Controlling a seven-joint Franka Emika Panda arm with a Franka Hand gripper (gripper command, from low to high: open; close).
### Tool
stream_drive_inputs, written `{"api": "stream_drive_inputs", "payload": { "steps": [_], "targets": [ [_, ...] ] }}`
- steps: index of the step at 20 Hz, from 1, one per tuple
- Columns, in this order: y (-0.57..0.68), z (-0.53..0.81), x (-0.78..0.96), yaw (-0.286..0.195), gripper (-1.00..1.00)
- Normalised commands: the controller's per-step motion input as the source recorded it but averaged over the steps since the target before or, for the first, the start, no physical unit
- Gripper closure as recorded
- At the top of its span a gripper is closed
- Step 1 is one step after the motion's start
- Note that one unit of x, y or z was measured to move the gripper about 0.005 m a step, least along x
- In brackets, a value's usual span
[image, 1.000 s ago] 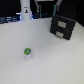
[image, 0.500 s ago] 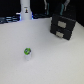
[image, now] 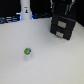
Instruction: Open the kcup holder, insert the kcup into the holder, and close the kcup holder
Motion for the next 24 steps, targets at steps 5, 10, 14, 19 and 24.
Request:
{"api": "stream_drive_inputs", "payload": {
  "steps": [5,10,14,19,24],
  "targets": [
    [0.60,-0.25,-0.32,-0.164,-1.00],
    [0.46,-0.32,-0.25,-0.153,-1.00],
    [0.24,-0.35,-0.14,-0.131,-1.00],
    [0.15,-0.40,-0.15,-0.080,-1.00],
    [0.10,-0.46,-0.23,-0.019,-1.00]
  ]
}}
